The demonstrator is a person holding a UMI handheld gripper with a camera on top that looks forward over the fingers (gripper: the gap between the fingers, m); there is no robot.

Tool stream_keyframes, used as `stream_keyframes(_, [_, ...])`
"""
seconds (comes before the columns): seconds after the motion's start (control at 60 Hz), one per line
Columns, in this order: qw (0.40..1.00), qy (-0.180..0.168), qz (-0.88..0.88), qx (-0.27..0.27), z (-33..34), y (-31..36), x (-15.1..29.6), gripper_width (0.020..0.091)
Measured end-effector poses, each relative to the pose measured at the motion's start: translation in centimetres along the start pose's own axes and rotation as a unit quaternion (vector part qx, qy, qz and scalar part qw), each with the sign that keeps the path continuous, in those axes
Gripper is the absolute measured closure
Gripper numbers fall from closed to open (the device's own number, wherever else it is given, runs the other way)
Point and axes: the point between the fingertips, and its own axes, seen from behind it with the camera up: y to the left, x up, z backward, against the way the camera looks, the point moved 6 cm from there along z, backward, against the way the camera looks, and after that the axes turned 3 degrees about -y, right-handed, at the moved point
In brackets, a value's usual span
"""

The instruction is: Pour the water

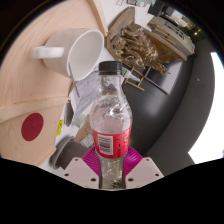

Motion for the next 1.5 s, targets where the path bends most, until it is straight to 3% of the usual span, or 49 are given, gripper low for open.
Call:
stream_keyframes(0.183, [0.999,0.009,-0.051,0.010,0.2,-0.2,-0.8,0.0856])
stream_keyframes(0.3, [0.976,0.020,-0.210,0.057,0.8,-0.3,-2.1,0.0854])
stream_keyframes(0.483, [0.866,0.009,-0.488,0.108,1.8,-0.7,-3.3,0.0855])
stream_keyframes(0.75, [0.634,-0.012,-0.748,0.197,2.3,4.7,-1.7,0.0852])
stream_keyframes(0.9, [0.595,-0.044,-0.773,0.216,1.7,8.4,-0.2,0.0849])
stream_keyframes(1.117, [0.527,-0.042,-0.814,0.242,1.4,12.3,1.0,0.0828])
stream_keyframes(1.217, [0.513,-0.048,-0.824,0.236,1.7,13.2,1.0,0.0771])
stream_keyframes(1.367, [0.507,-0.060,-0.827,0.237,2.0,13.3,0.6,0.0632])
stream_keyframes(1.4, [0.505,-0.056,-0.826,0.244,2.3,13.5,0.6,0.0548])
stream_keyframes(1.467, [0.499,-0.046,-0.825,0.260,2.8,13.6,0.4,0.0282])
stream_keyframes(1.483, [0.497,-0.042,-0.826,0.262,2.9,13.6,0.2,0.0236])
stream_keyframes(1.5, [0.496,-0.037,-0.827,0.262,3.1,13.5,0.0,0.0242])
